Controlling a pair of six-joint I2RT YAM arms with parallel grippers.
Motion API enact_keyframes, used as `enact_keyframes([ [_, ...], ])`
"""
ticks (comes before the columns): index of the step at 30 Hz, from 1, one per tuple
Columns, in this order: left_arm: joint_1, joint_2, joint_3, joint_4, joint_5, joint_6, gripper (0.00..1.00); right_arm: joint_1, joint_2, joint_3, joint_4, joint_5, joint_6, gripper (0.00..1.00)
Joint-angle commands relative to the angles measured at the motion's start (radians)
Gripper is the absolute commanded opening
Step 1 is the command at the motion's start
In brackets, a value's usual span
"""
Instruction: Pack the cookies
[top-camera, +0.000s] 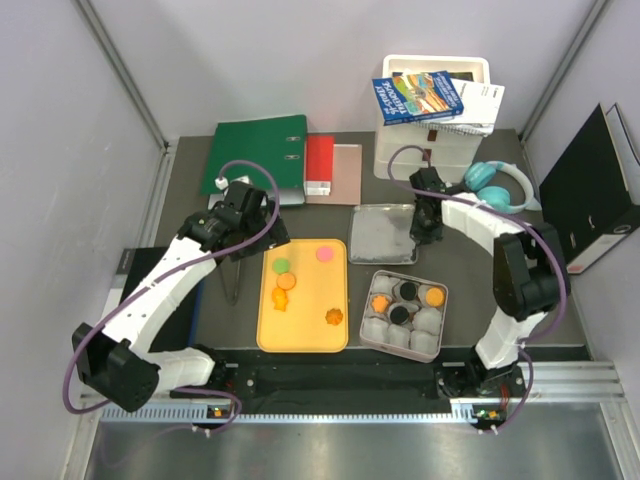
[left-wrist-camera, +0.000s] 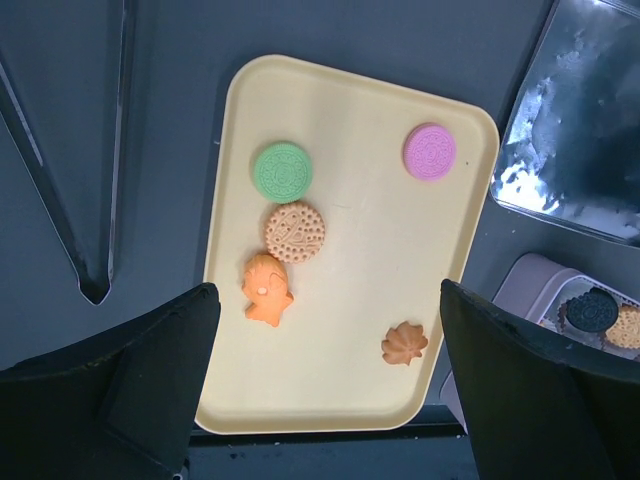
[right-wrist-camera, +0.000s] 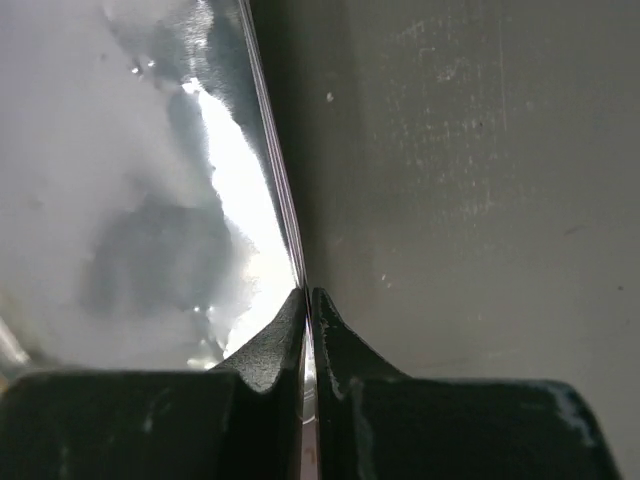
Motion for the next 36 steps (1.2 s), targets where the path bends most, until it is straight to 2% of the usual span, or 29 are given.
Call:
enact_keyframes([
  [1, -0.004, -0.006, 0.027, 0.056, -0.005, 0.016, 0.96, 0.015, -0.164, 0.018, -0.025, -0.015, 0.027, 0.00],
  [13, -0.004, 0.053, 0.032, 0.125, 0.021, -0.019, 0.99, 0.015, -0.310, 0.089, -0.142, 0.016, -0.002, 0.00],
  [17, -0.004, 0.060, 0.012, 0.207, 0.079, -0.031, 0.99, 0.016, -0.361, 0.109, -0.170, -0.016, -0.014, 0.00],
  [22, -0.004, 0.053, -0.069, 0.442, 0.214, -0.069, 0.99, 0.024, -0.433, 0.130, -0.206, -0.069, -0.027, 0.00],
  [27, -0.004, 0.063, -0.160, 0.700, 0.432, -0.125, 0.99, 0.026, -0.477, 0.150, -0.242, -0.122, -0.030, 0.00],
  [31, -0.004, 0.089, -0.212, 0.937, 0.527, -0.197, 0.99, 0.027, -0.505, 0.164, -0.259, -0.151, -0.027, 0.00],
  [36, -0.005, 0.152, -0.252, 1.123, 0.633, -0.261, 0.99, 0.035, -0.519, 0.167, -0.262, -0.167, -0.036, 0.00],
])
